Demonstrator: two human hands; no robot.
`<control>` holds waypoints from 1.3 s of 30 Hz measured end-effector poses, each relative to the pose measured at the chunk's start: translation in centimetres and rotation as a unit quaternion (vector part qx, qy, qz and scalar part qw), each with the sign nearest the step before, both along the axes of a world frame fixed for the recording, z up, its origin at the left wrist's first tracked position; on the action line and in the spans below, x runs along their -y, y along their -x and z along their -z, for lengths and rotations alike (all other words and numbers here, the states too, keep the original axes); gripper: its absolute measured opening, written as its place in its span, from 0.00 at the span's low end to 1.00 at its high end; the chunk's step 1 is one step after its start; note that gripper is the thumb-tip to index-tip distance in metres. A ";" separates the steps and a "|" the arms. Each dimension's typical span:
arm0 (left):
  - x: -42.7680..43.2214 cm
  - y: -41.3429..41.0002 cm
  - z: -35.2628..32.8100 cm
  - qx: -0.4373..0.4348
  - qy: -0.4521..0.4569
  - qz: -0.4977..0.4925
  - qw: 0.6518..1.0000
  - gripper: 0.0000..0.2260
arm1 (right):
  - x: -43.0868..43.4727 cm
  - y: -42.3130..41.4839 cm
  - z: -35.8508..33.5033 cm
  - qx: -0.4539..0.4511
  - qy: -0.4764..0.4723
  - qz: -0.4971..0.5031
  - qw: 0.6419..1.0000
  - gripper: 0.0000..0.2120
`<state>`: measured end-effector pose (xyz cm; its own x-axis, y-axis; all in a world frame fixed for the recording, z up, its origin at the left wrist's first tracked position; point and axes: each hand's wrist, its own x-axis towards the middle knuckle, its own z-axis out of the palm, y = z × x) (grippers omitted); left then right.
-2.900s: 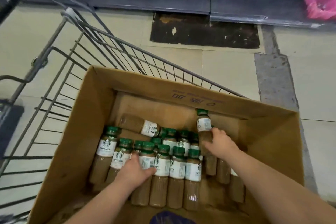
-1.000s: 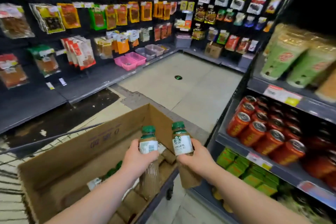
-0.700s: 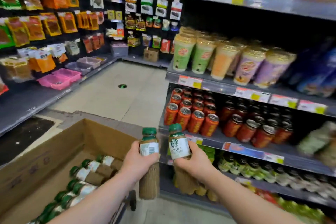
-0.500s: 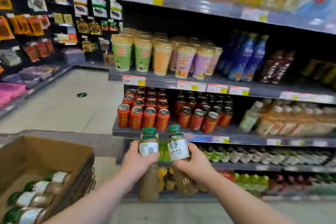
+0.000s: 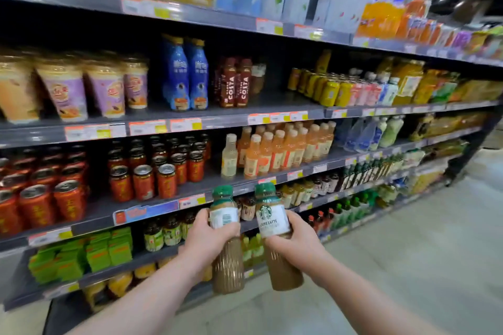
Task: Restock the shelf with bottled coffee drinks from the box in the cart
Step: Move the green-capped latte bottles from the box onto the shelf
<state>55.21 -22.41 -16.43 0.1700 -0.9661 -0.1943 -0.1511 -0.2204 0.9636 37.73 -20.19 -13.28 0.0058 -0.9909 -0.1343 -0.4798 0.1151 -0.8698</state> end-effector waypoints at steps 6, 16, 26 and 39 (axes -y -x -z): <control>2.1 7.1 -1.3 -0.012 0.012 0.055 0.998 0.14 | 0.8 6.7 -0.1 0.037 -0.005 0.054 0.998 0.17; 11.5 14.3 -2.7 -0.042 0.025 0.135 0.990 0.21 | 7.8 13.2 -1.3 0.051 0.018 0.109 0.993 0.15; 26.8 17.7 -6.5 -0.065 0.086 0.166 0.980 0.16 | 23.5 16.5 -5.6 0.041 0.076 0.107 0.991 0.20; 38.3 15.5 -9.3 -0.085 0.120 0.070 0.987 0.13 | 42.9 16.3 -8.6 0.054 0.120 0.057 0.990 0.22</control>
